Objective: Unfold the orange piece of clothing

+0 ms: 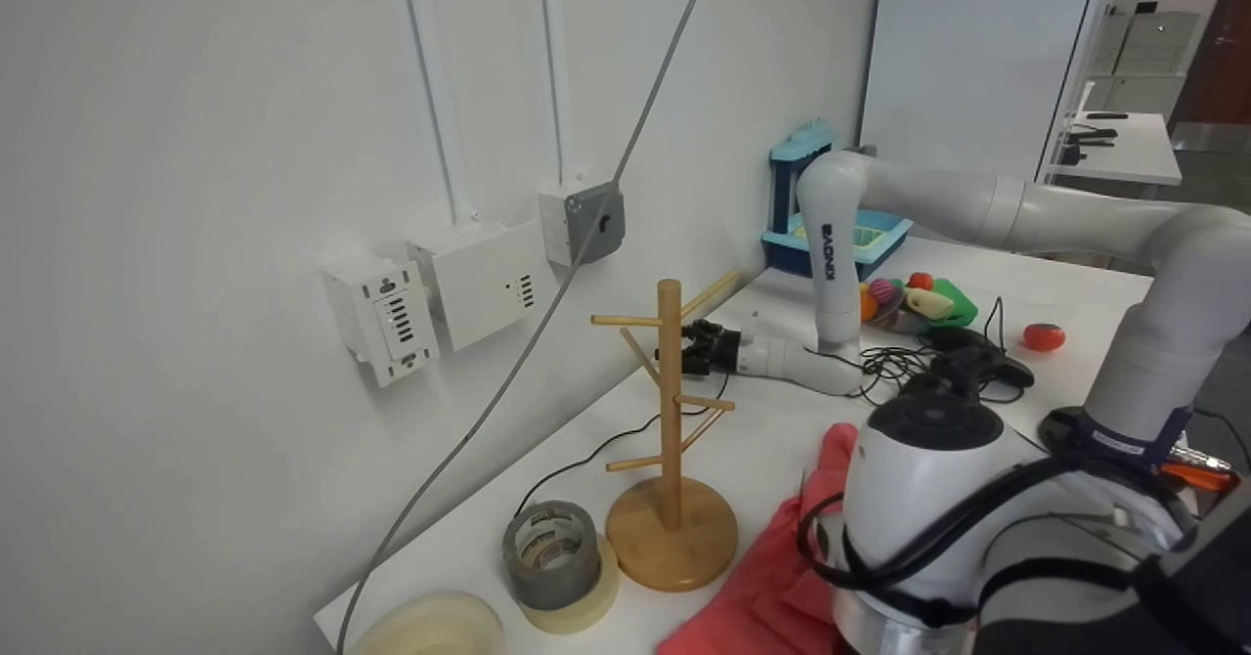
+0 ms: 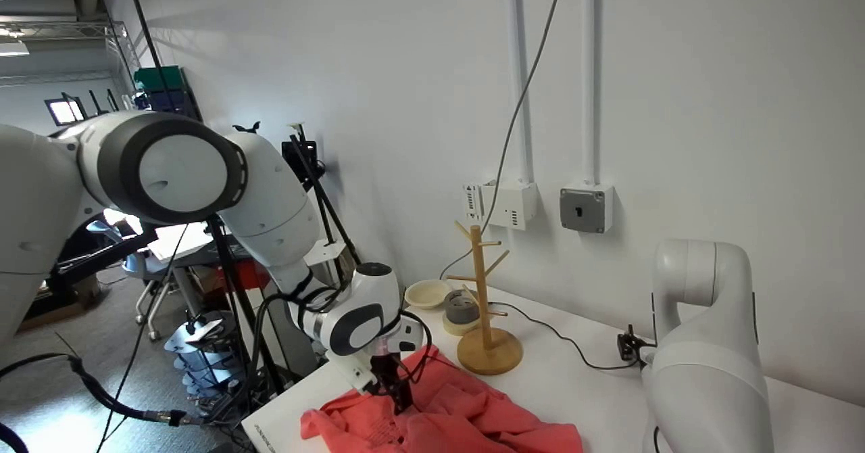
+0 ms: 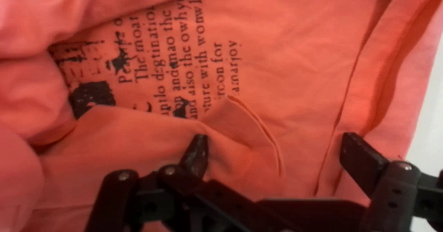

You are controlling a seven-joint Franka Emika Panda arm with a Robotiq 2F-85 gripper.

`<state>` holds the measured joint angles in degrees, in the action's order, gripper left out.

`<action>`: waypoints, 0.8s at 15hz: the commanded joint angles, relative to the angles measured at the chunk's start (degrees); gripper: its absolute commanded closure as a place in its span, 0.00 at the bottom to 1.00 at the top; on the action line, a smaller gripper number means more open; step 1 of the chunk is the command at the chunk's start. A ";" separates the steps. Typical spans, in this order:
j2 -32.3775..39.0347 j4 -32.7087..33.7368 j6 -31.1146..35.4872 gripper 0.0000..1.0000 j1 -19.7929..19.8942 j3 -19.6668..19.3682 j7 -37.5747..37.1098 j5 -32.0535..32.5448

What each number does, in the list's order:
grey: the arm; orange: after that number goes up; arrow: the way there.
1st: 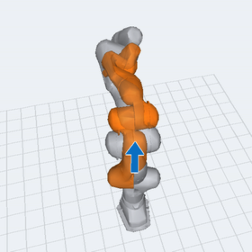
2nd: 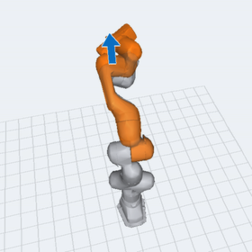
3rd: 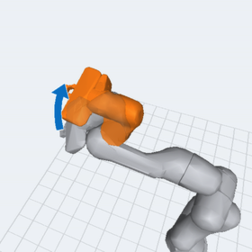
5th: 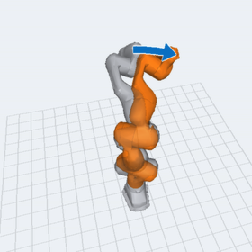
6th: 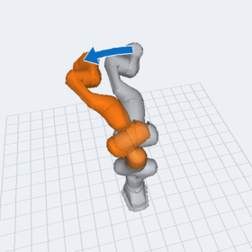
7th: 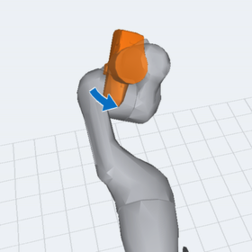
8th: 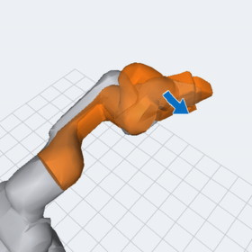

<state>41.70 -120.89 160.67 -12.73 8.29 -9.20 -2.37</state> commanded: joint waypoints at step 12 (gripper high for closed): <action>-6.66 0.03 -14.82 0.00 -0.31 0.37 2.66 1.32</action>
<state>39.78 -118.73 151.02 -12.92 9.17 -7.99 -1.82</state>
